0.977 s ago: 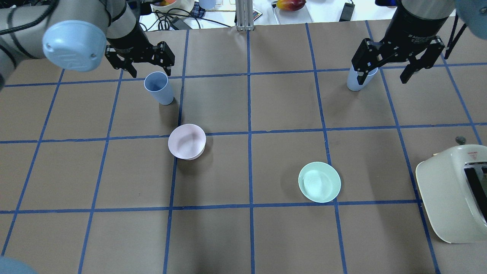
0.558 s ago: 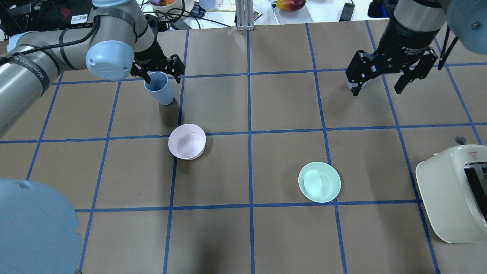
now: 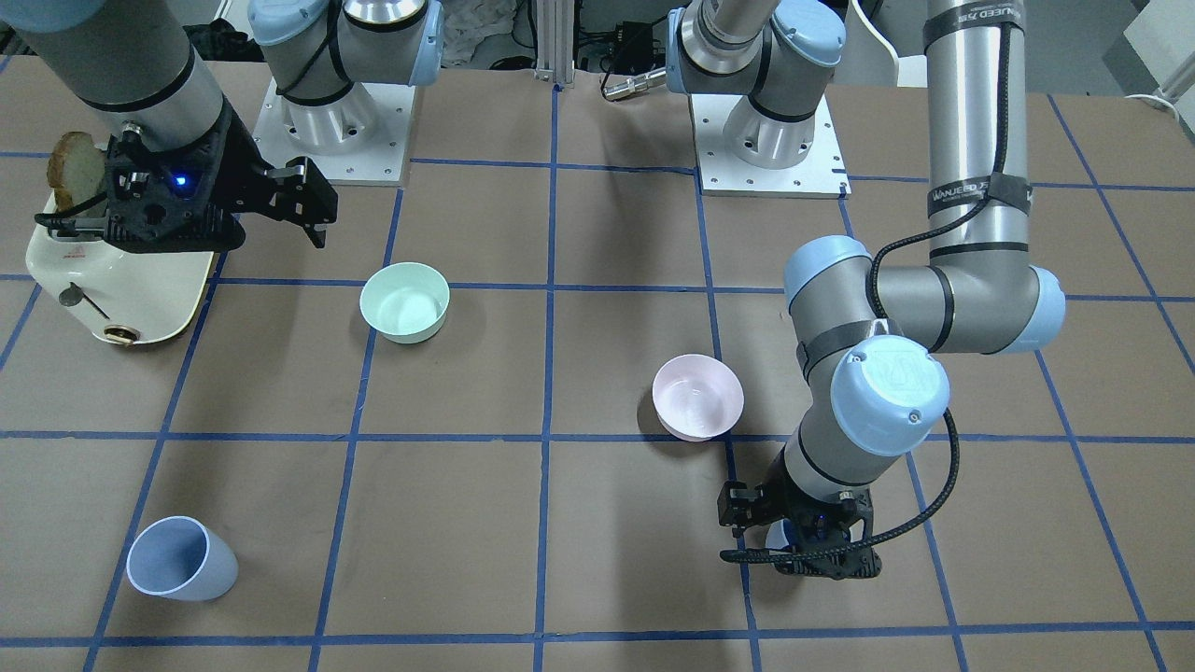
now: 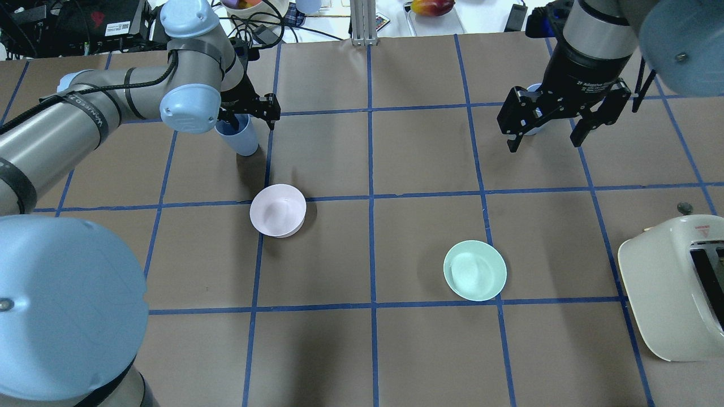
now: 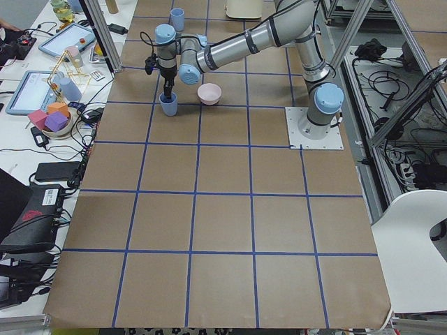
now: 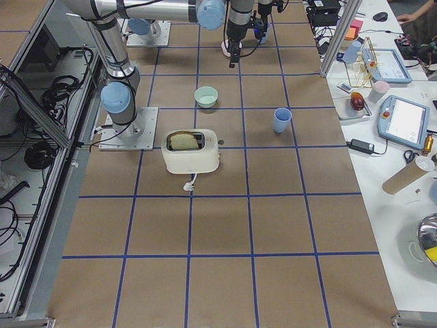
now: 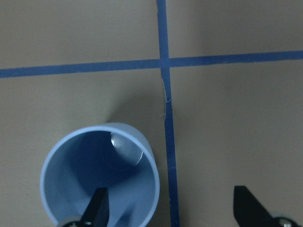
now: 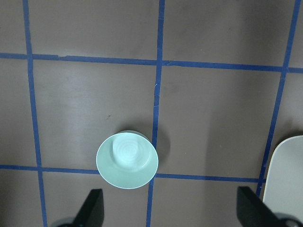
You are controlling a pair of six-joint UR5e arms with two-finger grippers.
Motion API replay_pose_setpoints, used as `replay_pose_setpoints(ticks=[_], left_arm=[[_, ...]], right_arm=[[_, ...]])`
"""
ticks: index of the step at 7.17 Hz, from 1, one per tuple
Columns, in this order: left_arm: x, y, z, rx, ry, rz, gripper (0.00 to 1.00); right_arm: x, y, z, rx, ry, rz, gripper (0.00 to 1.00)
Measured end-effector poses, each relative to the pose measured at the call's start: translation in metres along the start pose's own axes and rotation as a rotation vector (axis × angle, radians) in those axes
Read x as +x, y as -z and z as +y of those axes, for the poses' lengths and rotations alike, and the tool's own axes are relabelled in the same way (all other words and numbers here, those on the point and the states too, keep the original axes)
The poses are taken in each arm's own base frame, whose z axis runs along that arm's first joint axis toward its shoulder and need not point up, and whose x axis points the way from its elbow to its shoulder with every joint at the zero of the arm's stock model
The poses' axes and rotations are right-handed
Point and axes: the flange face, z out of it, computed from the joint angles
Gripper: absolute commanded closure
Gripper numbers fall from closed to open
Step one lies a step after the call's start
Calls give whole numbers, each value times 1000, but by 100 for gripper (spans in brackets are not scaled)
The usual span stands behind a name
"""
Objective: Stack blue cups with both arms
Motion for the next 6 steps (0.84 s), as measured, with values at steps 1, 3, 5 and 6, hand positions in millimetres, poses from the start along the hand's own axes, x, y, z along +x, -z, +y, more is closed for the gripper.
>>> replay_pose_setpoints(ticks=[1, 3, 5, 6], left_arm=[[0, -4, 0, -2, 1, -3, 100], [12, -1, 1, 6, 14, -20, 100], [82, 9, 11, 31, 70, -14, 100], [127, 19, 13, 62, 107, 2, 100]], right_arm=[[0, 6, 1, 13, 0, 2, 0], [0, 16, -2, 34, 0, 4, 0], [0, 18, -3, 37, 2, 5, 0], [0, 18, -3, 36, 2, 5, 0]])
